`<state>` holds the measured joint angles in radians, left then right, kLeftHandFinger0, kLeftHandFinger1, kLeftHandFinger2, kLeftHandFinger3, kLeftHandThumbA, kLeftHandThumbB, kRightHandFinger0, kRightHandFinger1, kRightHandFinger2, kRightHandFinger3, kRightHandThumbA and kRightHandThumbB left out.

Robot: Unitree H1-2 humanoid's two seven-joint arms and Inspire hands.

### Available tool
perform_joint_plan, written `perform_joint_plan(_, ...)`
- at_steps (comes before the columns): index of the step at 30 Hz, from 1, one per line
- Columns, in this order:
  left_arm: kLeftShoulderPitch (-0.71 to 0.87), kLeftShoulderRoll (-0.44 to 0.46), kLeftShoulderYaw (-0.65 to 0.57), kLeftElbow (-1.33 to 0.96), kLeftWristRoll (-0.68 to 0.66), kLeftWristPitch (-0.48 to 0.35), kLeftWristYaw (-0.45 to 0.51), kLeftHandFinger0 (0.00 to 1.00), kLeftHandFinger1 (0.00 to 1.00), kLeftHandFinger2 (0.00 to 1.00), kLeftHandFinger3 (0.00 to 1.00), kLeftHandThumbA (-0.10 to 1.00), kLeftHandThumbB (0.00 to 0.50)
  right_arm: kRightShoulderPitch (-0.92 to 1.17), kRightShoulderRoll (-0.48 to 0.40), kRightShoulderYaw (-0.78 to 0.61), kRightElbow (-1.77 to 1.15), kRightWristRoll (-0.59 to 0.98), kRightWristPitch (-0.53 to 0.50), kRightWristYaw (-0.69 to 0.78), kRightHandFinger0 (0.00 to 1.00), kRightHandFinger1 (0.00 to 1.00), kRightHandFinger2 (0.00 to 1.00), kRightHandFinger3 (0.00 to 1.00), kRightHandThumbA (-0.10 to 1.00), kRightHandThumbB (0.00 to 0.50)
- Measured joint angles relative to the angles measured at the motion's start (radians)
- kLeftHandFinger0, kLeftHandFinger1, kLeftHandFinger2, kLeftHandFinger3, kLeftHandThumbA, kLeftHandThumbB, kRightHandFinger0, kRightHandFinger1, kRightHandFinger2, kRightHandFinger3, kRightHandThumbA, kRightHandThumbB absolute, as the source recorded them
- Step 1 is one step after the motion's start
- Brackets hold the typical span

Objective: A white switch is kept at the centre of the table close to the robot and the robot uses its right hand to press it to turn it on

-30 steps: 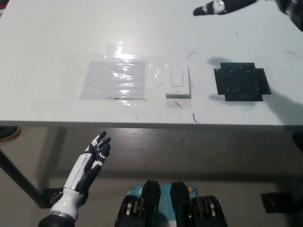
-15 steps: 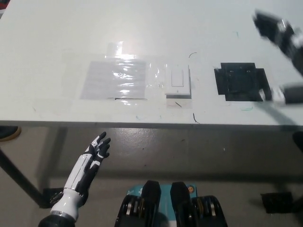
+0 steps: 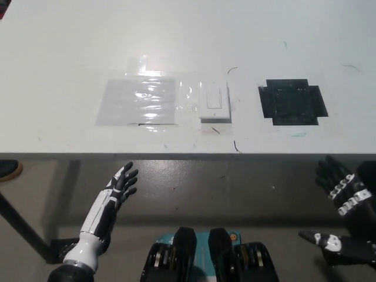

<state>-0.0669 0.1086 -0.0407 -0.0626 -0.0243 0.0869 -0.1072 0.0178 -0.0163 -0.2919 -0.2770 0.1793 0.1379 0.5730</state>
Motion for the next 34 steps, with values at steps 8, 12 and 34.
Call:
perform_joint_plan(8, -0.002, 0.002, 0.000, 0.000, -0.013, -0.003, 0.000, 1.00, 1.00, 1.00, 1.00, 1.00, 0.035, -0.036, 0.033, 0.007, 0.281, -0.031, -0.126, -0.079, 1.00, 1.00, 1.00, 1.00, 1.00, 0.120)
perform_joint_plan(12, -0.006, 0.002, 0.000, 0.000, -0.016, -0.007, 0.000, 1.00, 1.00, 1.00, 1.00, 1.00, 0.024, -0.047, 0.027, 0.009, 0.351, -0.040, -0.183, -0.114, 1.00, 1.00, 1.00, 1.00, 1.00, 0.125)
perform_joint_plan(34, -0.011, 0.016, -0.004, -0.001, -0.018, -0.015, -0.001, 1.00, 1.00, 1.00, 1.00, 0.93, 0.000, -0.031, -0.031, 0.120, 0.380, -0.072, -0.315, -0.229, 1.00, 1.00, 1.00, 1.00, 1.00, 0.101)
